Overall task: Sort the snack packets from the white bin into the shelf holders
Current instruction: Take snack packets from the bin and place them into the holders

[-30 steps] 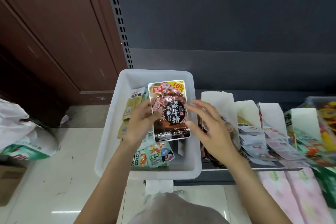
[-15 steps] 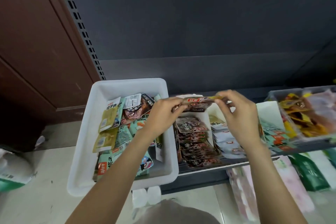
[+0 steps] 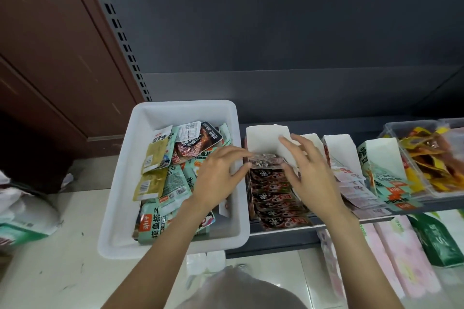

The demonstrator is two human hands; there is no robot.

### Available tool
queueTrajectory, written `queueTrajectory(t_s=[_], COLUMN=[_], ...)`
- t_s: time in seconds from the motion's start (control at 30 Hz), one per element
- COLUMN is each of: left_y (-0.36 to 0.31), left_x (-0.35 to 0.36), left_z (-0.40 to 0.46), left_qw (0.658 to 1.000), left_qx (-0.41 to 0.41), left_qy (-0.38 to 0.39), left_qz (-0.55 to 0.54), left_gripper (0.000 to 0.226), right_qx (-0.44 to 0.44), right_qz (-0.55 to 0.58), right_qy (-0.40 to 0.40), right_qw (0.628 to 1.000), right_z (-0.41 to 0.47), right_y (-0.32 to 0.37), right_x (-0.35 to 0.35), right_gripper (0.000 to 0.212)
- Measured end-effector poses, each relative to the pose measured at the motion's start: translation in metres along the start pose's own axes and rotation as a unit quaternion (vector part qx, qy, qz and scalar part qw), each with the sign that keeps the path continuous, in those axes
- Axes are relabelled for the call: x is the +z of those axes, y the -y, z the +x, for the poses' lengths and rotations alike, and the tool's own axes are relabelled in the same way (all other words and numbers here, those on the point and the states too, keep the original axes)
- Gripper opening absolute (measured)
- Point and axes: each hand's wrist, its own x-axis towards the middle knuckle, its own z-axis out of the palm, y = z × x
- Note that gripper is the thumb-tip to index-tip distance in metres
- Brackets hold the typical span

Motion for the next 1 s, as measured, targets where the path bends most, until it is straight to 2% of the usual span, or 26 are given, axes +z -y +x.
queueTrajectory(t_s=[0.1, 0.2, 0.27, 0.37, 0.5, 0.6, 0.7, 0.77, 0.83, 0.87, 0.9, 0.93, 1.0], left_y=[0.015, 0.04, 0.057, 0.074, 0.085, 0.088, 0.087, 0.08, 0.067, 0.058, 0.048, 0.039, 0.023], left_x=[-0.026, -0.051, -0.062, -0.066, -0.063, -0.061, -0.064, -0.07, -0.079, -0.083, -0.085, -0.087, -0.086], left_z=[-0.025, -0.05, -0.061, -0.067, -0.069, -0.068, -0.066, -0.064, -0.062, -0.059, -0.056, -0.053, -0.047], left_qw=[0.992, 0.977, 0.966, 0.951, 0.935, 0.933, 0.937, 0.935, 0.899, 0.876, 0.858, 0.845, 0.83], left_qx=[-0.087, -0.145, -0.198, -0.273, -0.309, -0.313, -0.324, -0.349, -0.381, -0.393, -0.399, -0.396, -0.378], left_qy=[-0.094, -0.133, -0.109, -0.032, 0.065, 0.072, 0.044, -0.06, -0.192, -0.232, -0.25, -0.254, -0.239], left_qz=[-0.013, 0.079, 0.128, 0.144, 0.161, 0.161, 0.122, 0.033, -0.096, -0.156, -0.207, -0.253, -0.333], left_gripper=[0.017, 0.021, 0.028, 0.041, 0.054, 0.054, 0.051, 0.047, 0.041, 0.037, 0.033, 0.029, 0.025], right_qx=[-0.036, -0.078, -0.102, -0.136, -0.192, -0.22, -0.256, -0.24, -0.165, -0.097, -0.023, 0.048, 0.159], right_qz=[0.092, 0.123, 0.105, 0.007, -0.172, -0.186, -0.173, -0.124, -0.012, 0.067, 0.166, 0.27, 0.433], right_qy=[0.027, 0.064, 0.082, 0.112, 0.184, 0.206, 0.152, 0.069, 0.006, 0.003, 0.013, 0.029, 0.072], right_qw=[0.995, 0.987, 0.986, 0.984, 0.949, 0.935, 0.939, 0.96, 0.986, 0.993, 0.986, 0.961, 0.884], right_z=[0.011, 0.029, 0.047, 0.076, 0.104, 0.114, 0.116, 0.114, 0.109, 0.106, 0.102, 0.097, 0.085], right_y=[0.037, 0.074, 0.091, 0.107, 0.114, 0.113, 0.113, 0.114, 0.111, 0.107, 0.103, 0.1, 0.098], right_x=[-0.001, 0.022, 0.049, 0.096, 0.136, 0.146, 0.136, 0.116, 0.091, 0.08, 0.069, 0.06, 0.043], right_gripper=[0.048, 0.037, 0.031, 0.033, 0.046, 0.045, 0.032, 0.022, 0.004, 0.004, 0.007, 0.008, 0.009])
